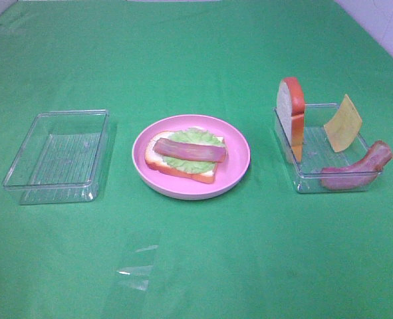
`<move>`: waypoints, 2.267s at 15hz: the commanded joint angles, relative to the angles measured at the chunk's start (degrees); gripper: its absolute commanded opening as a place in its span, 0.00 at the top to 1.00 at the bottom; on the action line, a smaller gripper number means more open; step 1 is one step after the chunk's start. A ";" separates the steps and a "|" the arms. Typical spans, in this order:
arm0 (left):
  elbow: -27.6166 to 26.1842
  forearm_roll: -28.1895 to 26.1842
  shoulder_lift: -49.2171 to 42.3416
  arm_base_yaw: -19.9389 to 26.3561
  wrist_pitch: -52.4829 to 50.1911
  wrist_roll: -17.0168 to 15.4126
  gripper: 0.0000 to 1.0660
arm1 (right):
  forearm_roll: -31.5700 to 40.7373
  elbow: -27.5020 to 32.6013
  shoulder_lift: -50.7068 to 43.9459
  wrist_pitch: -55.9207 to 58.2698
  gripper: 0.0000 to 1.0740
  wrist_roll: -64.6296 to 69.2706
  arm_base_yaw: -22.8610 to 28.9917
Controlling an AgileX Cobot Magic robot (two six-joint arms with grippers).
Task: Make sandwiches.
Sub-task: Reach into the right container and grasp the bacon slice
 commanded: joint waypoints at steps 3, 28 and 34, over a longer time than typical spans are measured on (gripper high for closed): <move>3.04 -2.86 -15.41 0.23 1.55 1.89 0.06 | 0.17 0.17 -1.09 -0.11 0.10 -0.29 -0.23; 3.04 -3.38 -25.73 0.23 1.43 2.06 0.06 | 0.34 0.06 -0.92 -0.06 0.10 -0.29 -0.23; 3.04 -3.38 -25.73 0.23 1.43 2.06 0.06 | 0.40 0.06 -0.92 -0.29 0.10 -0.23 -0.23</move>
